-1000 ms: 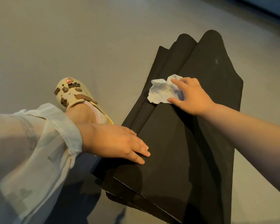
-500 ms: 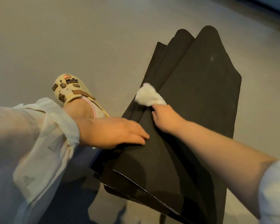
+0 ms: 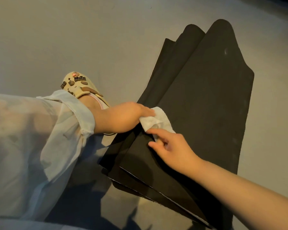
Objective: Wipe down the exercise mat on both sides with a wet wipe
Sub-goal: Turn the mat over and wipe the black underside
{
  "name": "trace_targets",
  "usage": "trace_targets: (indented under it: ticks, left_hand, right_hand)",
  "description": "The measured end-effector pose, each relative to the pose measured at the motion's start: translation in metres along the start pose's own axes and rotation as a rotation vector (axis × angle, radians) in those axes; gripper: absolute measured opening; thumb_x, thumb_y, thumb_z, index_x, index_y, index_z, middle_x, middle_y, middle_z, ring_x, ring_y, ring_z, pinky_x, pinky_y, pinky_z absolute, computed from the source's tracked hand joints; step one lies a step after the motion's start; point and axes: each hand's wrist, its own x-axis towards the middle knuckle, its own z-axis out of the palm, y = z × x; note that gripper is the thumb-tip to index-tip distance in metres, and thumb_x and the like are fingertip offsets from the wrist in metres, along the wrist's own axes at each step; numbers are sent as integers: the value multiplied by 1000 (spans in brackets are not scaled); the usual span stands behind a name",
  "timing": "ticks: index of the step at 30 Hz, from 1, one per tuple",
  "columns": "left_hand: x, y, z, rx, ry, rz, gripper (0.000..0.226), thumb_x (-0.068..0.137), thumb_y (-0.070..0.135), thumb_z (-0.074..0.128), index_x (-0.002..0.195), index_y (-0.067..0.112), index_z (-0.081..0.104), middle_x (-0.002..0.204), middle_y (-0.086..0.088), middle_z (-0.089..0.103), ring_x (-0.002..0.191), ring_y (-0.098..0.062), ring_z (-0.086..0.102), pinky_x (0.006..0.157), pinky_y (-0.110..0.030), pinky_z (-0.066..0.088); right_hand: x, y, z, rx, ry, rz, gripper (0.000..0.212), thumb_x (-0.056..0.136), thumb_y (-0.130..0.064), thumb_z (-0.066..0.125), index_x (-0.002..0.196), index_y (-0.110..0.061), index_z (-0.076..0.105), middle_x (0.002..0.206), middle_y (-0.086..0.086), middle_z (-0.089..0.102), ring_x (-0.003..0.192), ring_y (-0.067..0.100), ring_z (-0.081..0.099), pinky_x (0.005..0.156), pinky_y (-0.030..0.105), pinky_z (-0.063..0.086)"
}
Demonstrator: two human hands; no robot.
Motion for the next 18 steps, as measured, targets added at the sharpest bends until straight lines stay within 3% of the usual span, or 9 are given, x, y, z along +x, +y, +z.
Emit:
trace_targets:
  ticks: [2,4,7,8,10,12,14,16,18]
  left_hand:
    - [4,5,-7,-229,91,-79,37,94,2,46,127,15,58,122,-7,62,109,-18,56,86,-19,36]
    - [7,13,-11,-363,119,-111,33,95,6,48,124,17,60,115,-1,65,103,-10,56,84,-16,38]
    - [3,32,-6,-388,42,4,18,95,18,51,97,13,68,89,2,65,82,-9,59,78,-22,44]
    - [2,37,-4,-349,2,68,18,94,19,53,90,9,67,87,0,64,81,-10,58,78,-24,44]
    - [0,35,1,-252,-87,220,15,90,16,59,101,8,67,106,2,64,101,-5,54,94,-22,39]
    - [1,25,1,-89,-132,290,46,88,21,62,133,20,51,140,10,44,125,4,32,108,-9,16]
    - [2,9,-1,42,-152,269,69,89,34,60,147,27,25,152,17,14,132,4,17,98,-1,1]
    - [5,-6,-3,48,-215,185,78,86,46,59,148,32,13,148,26,-3,138,-3,14,98,-4,2]
    - [7,-13,-5,37,-271,153,81,83,48,60,145,40,8,142,32,-7,140,-4,14,103,-13,10]
  right_hand:
    - [-4,-3,1,138,274,100,18,86,-18,65,100,-29,61,60,-11,48,62,2,52,64,8,39]
    - [1,-9,1,328,459,224,16,84,-28,65,97,-29,56,75,-11,56,73,3,56,67,11,43]
    - [14,-16,1,663,535,322,37,78,-44,66,105,-19,59,94,-6,65,84,4,62,70,15,49]
    - [17,-17,4,718,547,328,37,79,-42,66,102,-14,62,90,-3,66,79,5,63,68,18,49]
    - [24,-16,7,771,602,395,17,84,-27,66,84,-11,63,73,1,63,66,10,60,57,21,47]
    - [37,-6,-3,723,719,497,24,84,-10,61,62,-15,53,58,0,51,55,13,48,44,24,37]
    - [56,7,-27,552,821,478,35,82,-3,55,55,-18,36,56,-1,35,55,15,34,47,28,27]
    - [76,17,-57,344,853,397,39,81,-1,51,56,-20,28,59,-4,28,55,9,28,49,26,25]
    - [92,28,-82,160,782,302,42,78,3,47,56,-24,23,63,-12,25,56,3,26,50,16,22]
